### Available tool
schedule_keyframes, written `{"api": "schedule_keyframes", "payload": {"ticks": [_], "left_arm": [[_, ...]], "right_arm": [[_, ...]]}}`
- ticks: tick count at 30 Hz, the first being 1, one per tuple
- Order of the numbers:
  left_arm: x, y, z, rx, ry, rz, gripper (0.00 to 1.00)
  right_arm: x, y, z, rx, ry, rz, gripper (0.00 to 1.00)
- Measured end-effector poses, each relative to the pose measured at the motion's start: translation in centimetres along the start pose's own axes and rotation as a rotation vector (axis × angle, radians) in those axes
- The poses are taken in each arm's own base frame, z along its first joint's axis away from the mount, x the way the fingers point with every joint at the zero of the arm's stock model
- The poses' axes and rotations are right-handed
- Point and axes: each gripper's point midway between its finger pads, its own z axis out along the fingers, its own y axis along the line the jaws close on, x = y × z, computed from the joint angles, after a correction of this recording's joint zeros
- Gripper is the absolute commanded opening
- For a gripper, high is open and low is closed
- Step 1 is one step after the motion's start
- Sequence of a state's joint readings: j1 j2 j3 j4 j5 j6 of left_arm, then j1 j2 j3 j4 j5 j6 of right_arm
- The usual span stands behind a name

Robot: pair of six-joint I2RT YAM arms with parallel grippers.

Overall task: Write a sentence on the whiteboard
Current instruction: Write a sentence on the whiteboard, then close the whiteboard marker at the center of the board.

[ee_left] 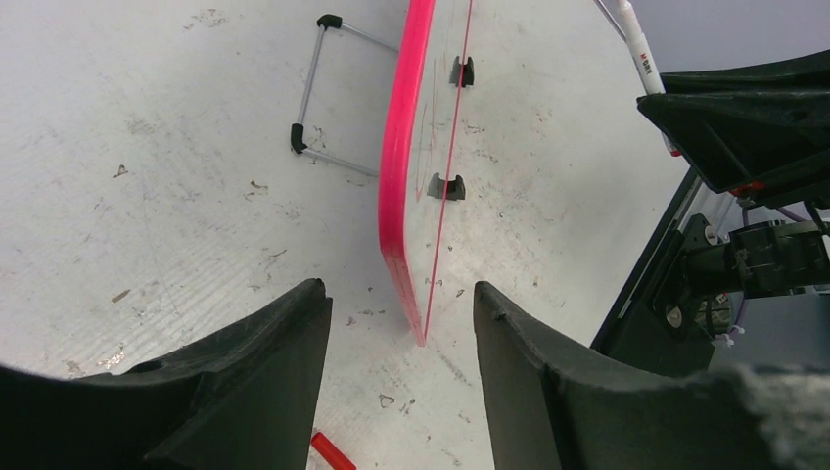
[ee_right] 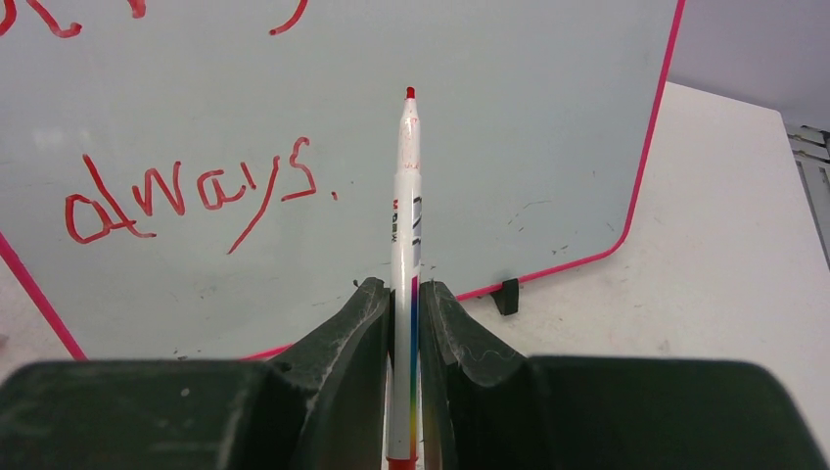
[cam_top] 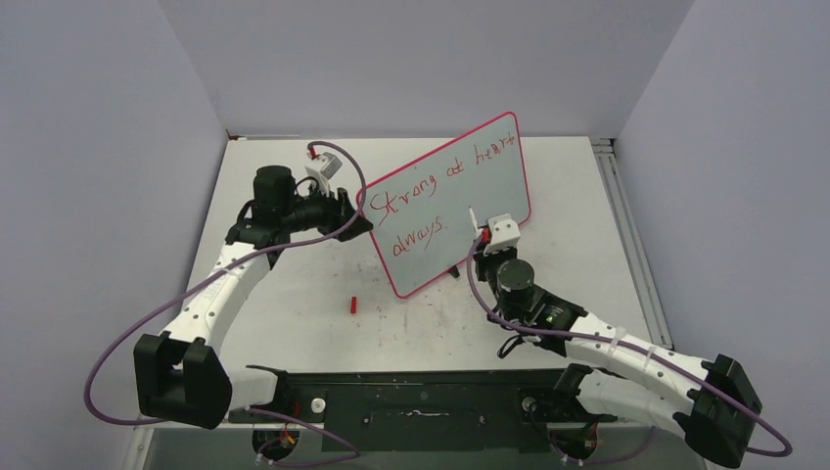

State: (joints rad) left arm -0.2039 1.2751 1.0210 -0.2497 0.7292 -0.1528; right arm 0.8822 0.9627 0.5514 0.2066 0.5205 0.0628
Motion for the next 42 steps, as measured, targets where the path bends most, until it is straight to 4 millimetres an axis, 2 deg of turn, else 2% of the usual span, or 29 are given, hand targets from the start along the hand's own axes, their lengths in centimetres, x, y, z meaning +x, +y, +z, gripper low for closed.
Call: {"api": "schedule_keyframes", "payload": {"ticks": [3, 7, 14, 20, 23, 28, 35, 42], "left_arm": [[0.1, 0.0, -0.1, -0.007, -0.004, 0.002, 0.61], [0.4, -0.1, -0.7, -0.024, -0.017, 0.011, 0.62], [2.7, -0.9, -3.4, -0.098, -0.080, 0.007, 0.62], [4.3, -0.3, -6.1, -0.257, -0.126, -0.062, 0.62], [5.7, 0.8, -6.6, -0.349, -0.094, -0.127, 0.61], [9.6, 3.2, -6.5, -0.492, 0.006, -0.248, 0.60], [14.3, 2.1, -4.2, -0.551, 0.155, -0.272, 0.58], [17.7, 2.7, -2.7, -0.634, 0.269, -0.287, 0.53]], "right_arm": [[-0.4, -0.4, -0.4, 0.009, -0.011, 0.007, 0.05], [-0.5, -0.8, -0.8, 0.014, -0.007, 0.004, 0.05], [-0.9, -1.7, -2.0, 0.017, -0.011, 0.003, 0.05], [-2.5, -2.5, -3.2, 0.020, -0.059, 0.040, 0.05], [-3.1, -2.7, -3.5, 0.017, -0.073, 0.053, 0.05], [-3.9, -2.1, -3.6, -0.019, -0.079, 0.065, 0.05], [-4.3, -1.7, -4.1, -0.059, -0.088, 0.093, 0.05], [-4.9, -1.9, -4.6, -0.064, -0.112, 0.116, 0.05]]}}
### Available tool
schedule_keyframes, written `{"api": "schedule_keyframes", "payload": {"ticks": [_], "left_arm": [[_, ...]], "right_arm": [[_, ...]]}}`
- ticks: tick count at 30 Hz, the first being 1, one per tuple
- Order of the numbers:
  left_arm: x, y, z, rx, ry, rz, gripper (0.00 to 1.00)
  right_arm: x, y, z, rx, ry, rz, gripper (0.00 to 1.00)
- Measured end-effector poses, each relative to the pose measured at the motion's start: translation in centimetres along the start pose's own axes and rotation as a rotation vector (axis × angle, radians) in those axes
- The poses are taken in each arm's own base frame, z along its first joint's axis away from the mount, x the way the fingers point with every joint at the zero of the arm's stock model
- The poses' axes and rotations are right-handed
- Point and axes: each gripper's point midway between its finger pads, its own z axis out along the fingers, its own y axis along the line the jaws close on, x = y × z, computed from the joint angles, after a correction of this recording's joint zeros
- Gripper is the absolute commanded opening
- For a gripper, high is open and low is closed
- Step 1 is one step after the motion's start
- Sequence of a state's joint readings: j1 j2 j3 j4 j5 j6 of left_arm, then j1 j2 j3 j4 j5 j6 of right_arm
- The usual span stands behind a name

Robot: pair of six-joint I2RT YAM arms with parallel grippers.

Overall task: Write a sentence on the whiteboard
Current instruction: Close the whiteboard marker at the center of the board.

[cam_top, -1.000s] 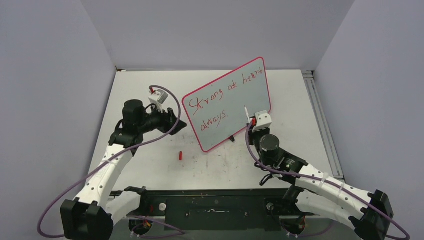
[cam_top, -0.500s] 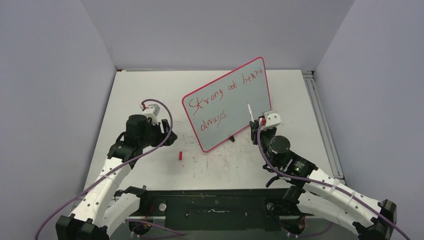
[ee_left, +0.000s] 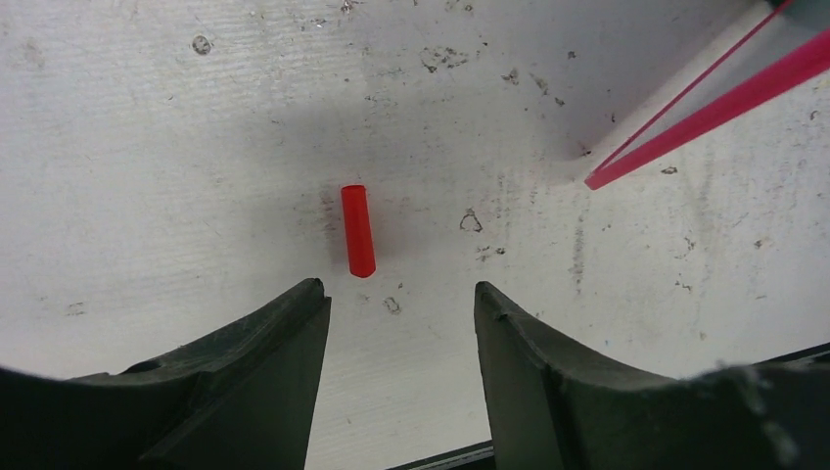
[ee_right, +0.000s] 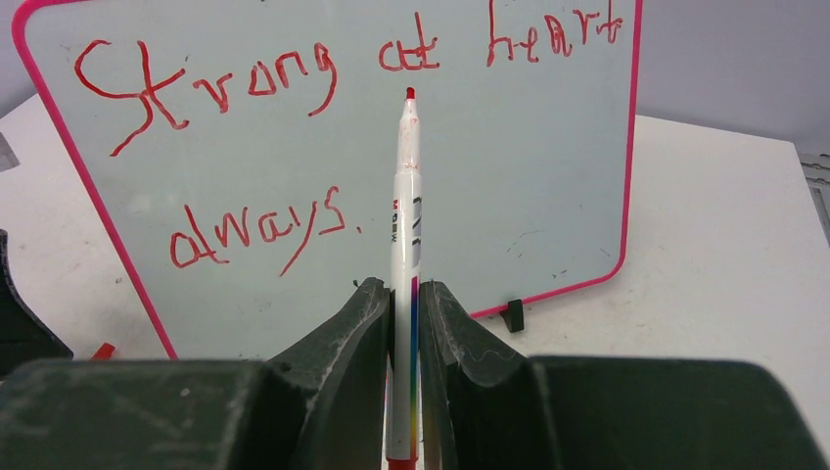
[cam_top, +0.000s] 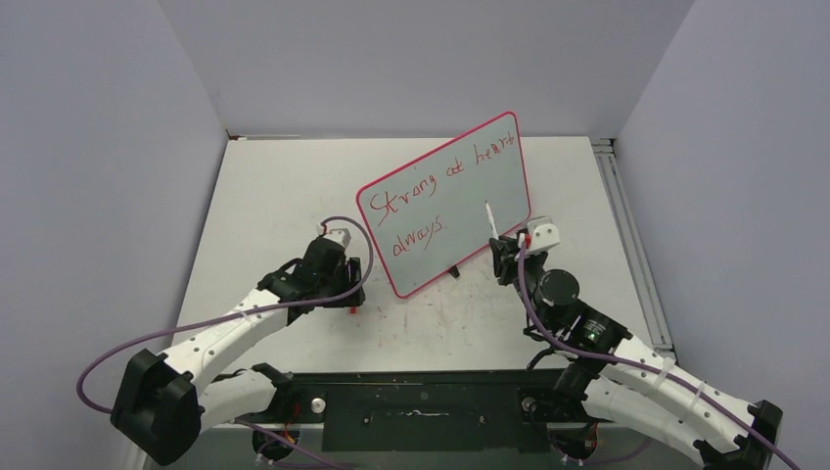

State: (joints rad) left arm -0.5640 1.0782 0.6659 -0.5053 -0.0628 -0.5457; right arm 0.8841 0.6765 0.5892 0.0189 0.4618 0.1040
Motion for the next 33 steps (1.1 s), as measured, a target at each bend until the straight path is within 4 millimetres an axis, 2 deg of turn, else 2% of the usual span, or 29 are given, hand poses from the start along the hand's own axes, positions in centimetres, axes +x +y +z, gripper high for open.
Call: {"api": "schedule_keyframes", "payload": {"ticks": [9, 19, 33], "left_arm": [[2.0, 1.1, 2.5, -0.098, 0.088, 0.005, 0.45], [2.8, 1.6, 4.1, -0.137, 0.122, -0.003, 0.38], [3.5, 2.4, 4.7, -0.175, 0.152, 0.004, 0.26]], "right_arm": [[-0.1, 0.0, -0.1, -0.002, -0.005, 0.016, 0.06], [0.0, 0.0, -0.1, -0.002, 0.002, 0.016, 0.07], [0.2, -0.1, -0.1, 0.003, 0.007, 0.013, 0.07]]}}
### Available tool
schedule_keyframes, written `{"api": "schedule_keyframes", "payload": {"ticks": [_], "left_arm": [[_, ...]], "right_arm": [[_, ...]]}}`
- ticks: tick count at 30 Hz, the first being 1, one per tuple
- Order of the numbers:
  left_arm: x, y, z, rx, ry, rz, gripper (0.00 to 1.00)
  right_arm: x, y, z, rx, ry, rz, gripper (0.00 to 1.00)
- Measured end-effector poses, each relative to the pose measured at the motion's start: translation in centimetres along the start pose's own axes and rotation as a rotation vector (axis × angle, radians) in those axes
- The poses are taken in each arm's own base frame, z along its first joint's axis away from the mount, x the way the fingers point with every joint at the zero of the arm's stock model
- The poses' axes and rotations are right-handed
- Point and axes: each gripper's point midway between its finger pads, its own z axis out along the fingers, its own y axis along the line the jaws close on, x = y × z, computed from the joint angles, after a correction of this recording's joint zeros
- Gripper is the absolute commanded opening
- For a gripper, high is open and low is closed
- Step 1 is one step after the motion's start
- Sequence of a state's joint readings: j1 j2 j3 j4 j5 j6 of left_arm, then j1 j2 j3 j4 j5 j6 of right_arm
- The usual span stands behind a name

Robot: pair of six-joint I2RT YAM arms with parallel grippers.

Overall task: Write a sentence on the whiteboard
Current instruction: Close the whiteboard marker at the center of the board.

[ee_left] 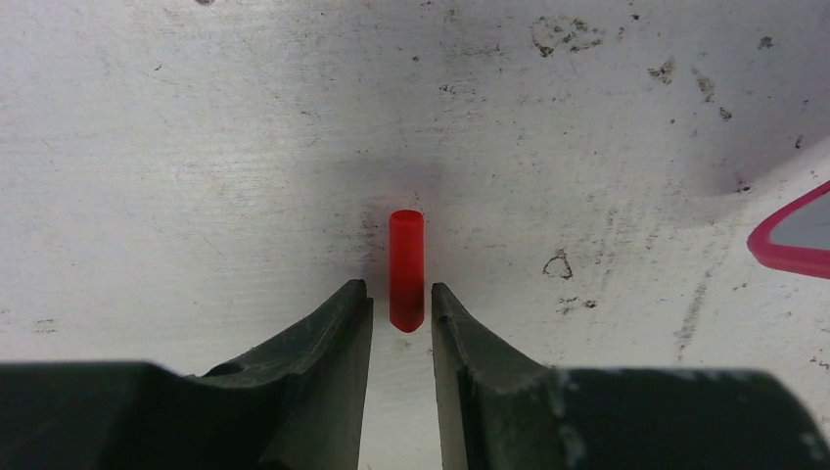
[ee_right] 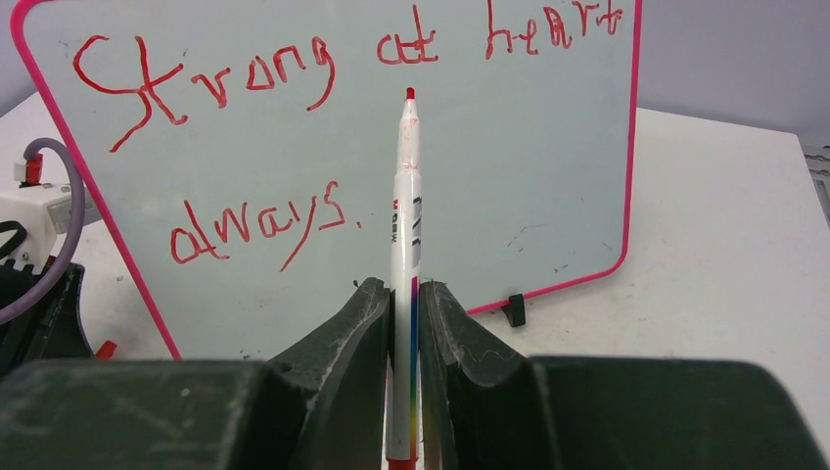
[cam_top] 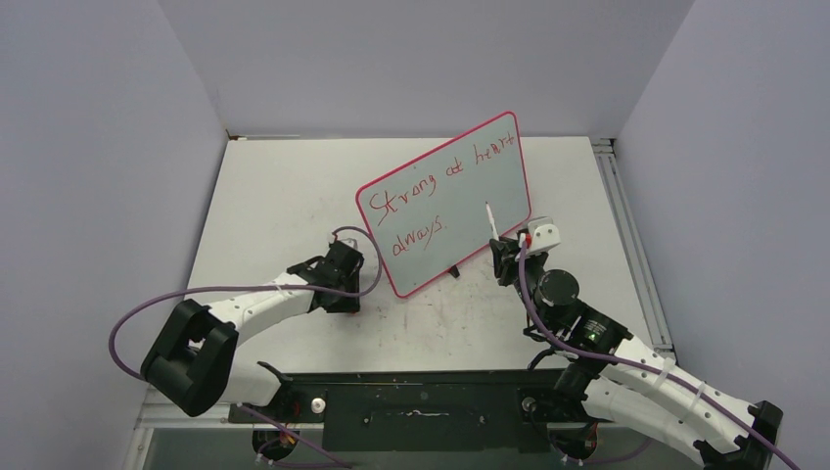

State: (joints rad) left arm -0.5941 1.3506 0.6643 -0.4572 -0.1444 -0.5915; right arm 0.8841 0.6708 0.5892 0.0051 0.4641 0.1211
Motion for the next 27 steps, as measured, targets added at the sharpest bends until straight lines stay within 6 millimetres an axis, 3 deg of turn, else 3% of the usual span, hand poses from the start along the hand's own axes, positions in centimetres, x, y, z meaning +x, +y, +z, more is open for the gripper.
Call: {"api": "schedule_keyframes", "payload": {"ticks": [4, 9, 18, 22, 27], "left_arm": [[0.2, 0.1, 0.2, -0.006, 0.010, 0.002, 0.21], [0.2, -0.1, 0.5, -0.004, 0.019, 0.003, 0.00], [-0.3, -0.1, -0.1, 0.003, -0.012, -0.002, 0.00], [-2.2, 0.1, -3.2, 0.029, -0.133, -0.021, 0.00], [-5.4, 0.0, -8.7, 0.103, -0.330, -0.025, 0.00]], "right_arm": [[0.0, 0.0, 0.0, 0.000, 0.000, 0.000, 0.07], [0.1, 0.0, 0.0, 0.000, 0.003, 0.004, 0.07], [1.1, 0.5, -0.5, -0.029, 0.055, 0.025, 0.08], [0.6, 0.9, -0.9, -0.055, 0.074, 0.042, 0.07], [0.1, 1.6, -1.4, -0.100, 0.098, 0.058, 0.05]]}}
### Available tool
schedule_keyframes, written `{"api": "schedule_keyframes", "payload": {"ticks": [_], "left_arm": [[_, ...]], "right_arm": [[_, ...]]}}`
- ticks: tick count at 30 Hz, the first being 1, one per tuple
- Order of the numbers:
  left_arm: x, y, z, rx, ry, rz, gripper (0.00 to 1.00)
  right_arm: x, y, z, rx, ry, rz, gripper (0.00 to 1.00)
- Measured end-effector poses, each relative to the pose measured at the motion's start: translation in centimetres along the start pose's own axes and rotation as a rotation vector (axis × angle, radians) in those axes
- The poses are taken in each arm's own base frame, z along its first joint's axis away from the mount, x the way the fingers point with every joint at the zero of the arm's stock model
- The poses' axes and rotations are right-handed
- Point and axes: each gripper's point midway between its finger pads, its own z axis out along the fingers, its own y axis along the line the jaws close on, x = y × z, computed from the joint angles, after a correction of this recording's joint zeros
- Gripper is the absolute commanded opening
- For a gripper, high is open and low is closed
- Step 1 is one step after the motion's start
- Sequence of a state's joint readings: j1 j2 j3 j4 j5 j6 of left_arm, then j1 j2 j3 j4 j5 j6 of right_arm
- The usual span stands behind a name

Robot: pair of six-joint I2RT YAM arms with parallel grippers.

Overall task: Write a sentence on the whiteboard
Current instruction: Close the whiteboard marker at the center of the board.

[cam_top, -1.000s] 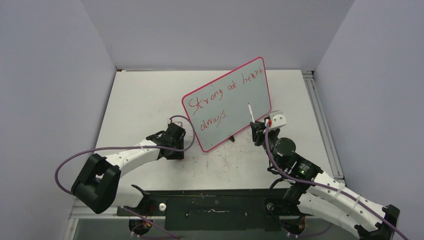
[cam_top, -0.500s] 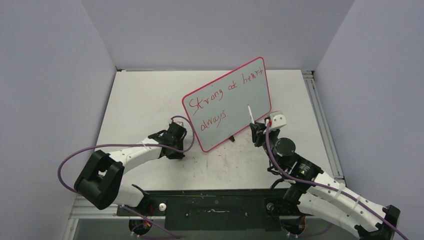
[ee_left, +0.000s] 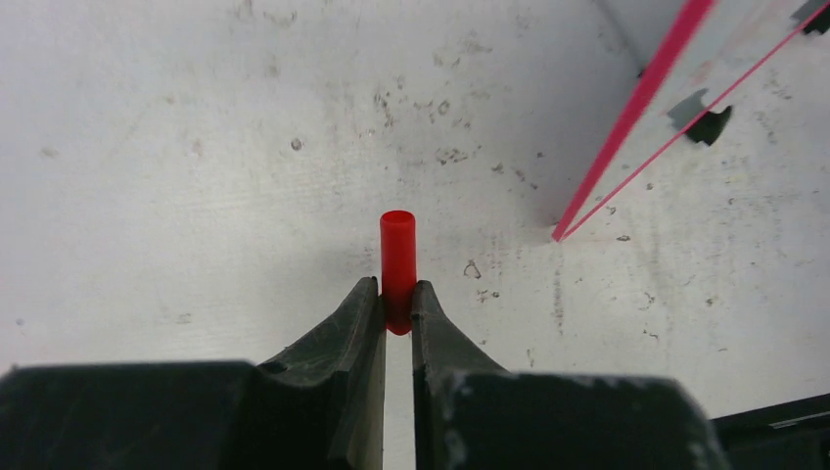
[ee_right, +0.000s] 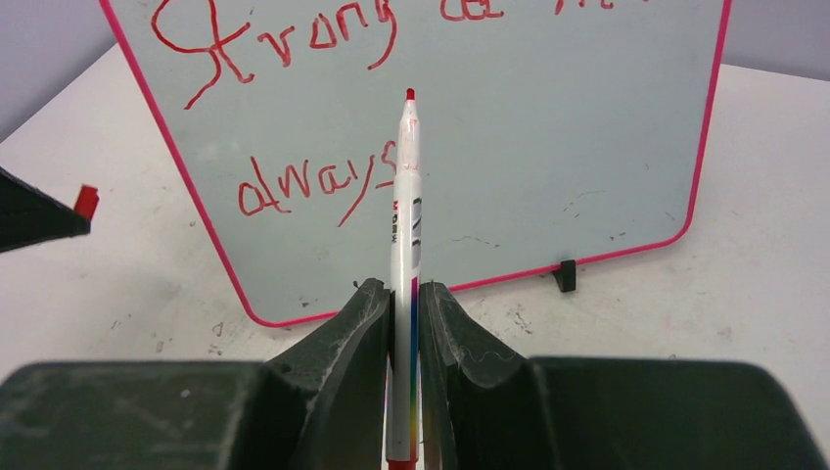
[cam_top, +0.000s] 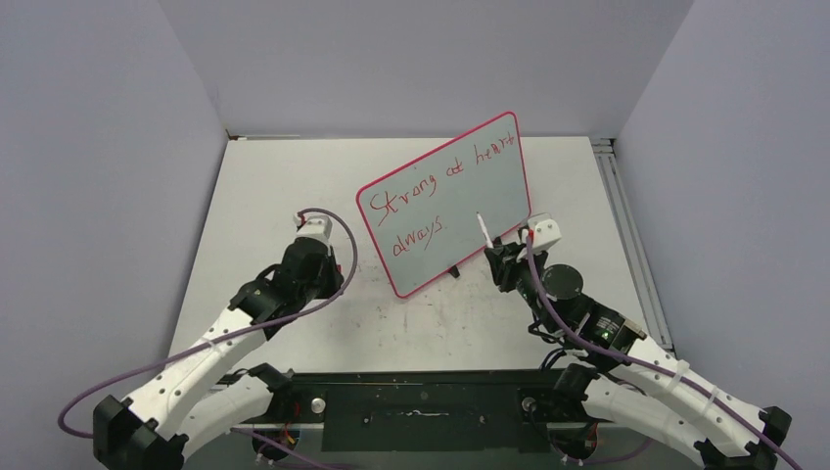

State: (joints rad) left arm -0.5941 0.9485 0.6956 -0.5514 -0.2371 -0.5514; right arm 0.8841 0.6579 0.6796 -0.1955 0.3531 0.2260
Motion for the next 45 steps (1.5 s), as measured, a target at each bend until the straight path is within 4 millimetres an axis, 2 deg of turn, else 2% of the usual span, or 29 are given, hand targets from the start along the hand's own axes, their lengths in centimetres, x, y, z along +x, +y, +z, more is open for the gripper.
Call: {"api": "schedule_keyframes", "payload": {"ticks": [6, 9, 12, 16, 19, 24, 29, 35, 45], "left_arm": [[-5.3, -1.2, -4.8, 0.093, -0.191, 0.082, 0.00], [-6.7, -2.1, -6.2, 0.145, -0.230, 0.162, 0.00], [-6.9, -3.2, -7.2, 0.225, -0.241, 0.259, 0.00], [-6.0, -5.3, -8.5, 0.380, -0.251, 0.378, 0.00], [-4.6, -7.1, -9.6, 0.530, -0.266, 0.455, 0.00], [-1.2, -9.7, -10.3, 0.709, -0.226, 0.565, 0.00], [2.1, -11.1, -10.4, 0.815, -0.172, 0.658, 0.00], [4.7, -12.3, -11.1, 0.915, -0.154, 0.736, 0.00], [7.7, -14.0, -13.1, 1.045, -0.125, 0.849, 0.00]], "right_arm": [[0.0, 1.5, -0.3, -0.072, 0.063, 0.005, 0.05], [0.1, 2.6, -0.6, -0.129, 0.104, 0.008, 0.05], [0.0, 4.0, -1.1, -0.201, 0.155, 0.011, 0.05], [-0.6, 6.2, -2.2, -0.320, 0.218, 0.030, 0.05], [-0.5, 7.9, -3.0, -0.408, 0.271, 0.042, 0.05], [1.0, 10.2, -4.4, -0.541, 0.425, 0.056, 0.05], [3.4, 12.1, -6.6, -0.669, 0.600, 0.088, 0.05], [5.3, 13.0, -9.5, -0.770, 0.765, 0.133, 0.05], [6.1, 13.6, -12.9, -0.867, 0.910, 0.188, 0.05]]}}
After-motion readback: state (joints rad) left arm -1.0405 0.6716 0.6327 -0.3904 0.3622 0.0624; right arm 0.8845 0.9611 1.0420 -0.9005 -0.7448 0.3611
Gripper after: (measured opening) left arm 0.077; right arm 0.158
